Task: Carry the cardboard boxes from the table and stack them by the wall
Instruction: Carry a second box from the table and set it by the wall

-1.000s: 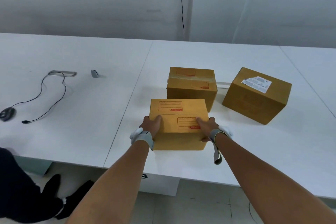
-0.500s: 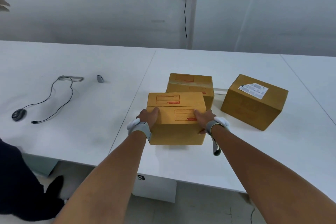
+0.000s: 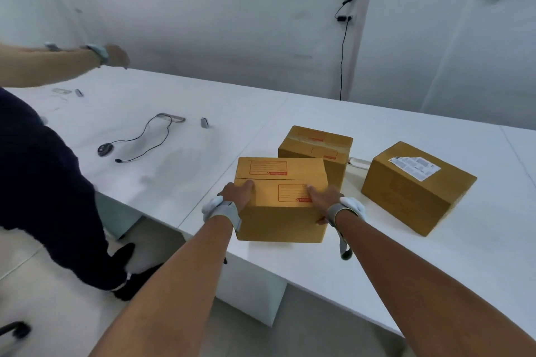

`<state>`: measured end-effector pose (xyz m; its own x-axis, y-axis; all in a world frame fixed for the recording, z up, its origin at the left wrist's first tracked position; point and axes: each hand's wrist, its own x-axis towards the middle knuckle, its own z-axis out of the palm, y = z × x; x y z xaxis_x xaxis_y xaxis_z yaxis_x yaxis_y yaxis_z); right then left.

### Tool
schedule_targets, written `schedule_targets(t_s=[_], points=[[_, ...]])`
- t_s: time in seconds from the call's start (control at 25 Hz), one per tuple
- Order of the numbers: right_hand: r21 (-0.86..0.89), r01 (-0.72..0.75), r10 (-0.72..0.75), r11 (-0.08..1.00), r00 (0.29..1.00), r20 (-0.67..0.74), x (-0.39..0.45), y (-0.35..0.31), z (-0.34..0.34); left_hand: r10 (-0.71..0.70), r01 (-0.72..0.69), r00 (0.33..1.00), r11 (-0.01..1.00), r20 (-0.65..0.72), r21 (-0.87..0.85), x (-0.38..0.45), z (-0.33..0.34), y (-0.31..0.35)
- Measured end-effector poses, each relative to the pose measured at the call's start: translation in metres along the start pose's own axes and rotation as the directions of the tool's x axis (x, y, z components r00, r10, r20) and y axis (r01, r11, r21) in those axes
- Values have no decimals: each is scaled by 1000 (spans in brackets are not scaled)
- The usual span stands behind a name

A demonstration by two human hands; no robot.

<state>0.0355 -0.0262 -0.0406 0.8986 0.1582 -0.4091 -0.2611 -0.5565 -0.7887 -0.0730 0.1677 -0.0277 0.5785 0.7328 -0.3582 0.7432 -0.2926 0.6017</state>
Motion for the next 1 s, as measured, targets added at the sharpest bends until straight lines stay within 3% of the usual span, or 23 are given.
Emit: schedule_targets(t_s=[0.16,0.28,0.44,0.52,0.8,1.0], points=[[-112,30,-25,993,999,48,-9,25,-3,-93,89,994,993,-55,-76,-43,9,-18],[-240,67,-44,969,994,100,-4,50,5,-178,156,969,978,-172,-135,-77,14,-37],[-276,105,-58,955,984,170,-51,54,12,-239,208,965,946,-104,-248,-107,8,-78],[-287,137,-79,948,976,202,-64,53,21,-265,205,954,919,-142,-336,-118,4,-93],[-370,265,-138,890,932,335,-138,42,96,-399,288,891,866,-217,-410,-169,-39,-187],[-360,424,-226,831,849,478,-224,51,166,-503,379,819,835,-277,-398,-224,-84,-285]])
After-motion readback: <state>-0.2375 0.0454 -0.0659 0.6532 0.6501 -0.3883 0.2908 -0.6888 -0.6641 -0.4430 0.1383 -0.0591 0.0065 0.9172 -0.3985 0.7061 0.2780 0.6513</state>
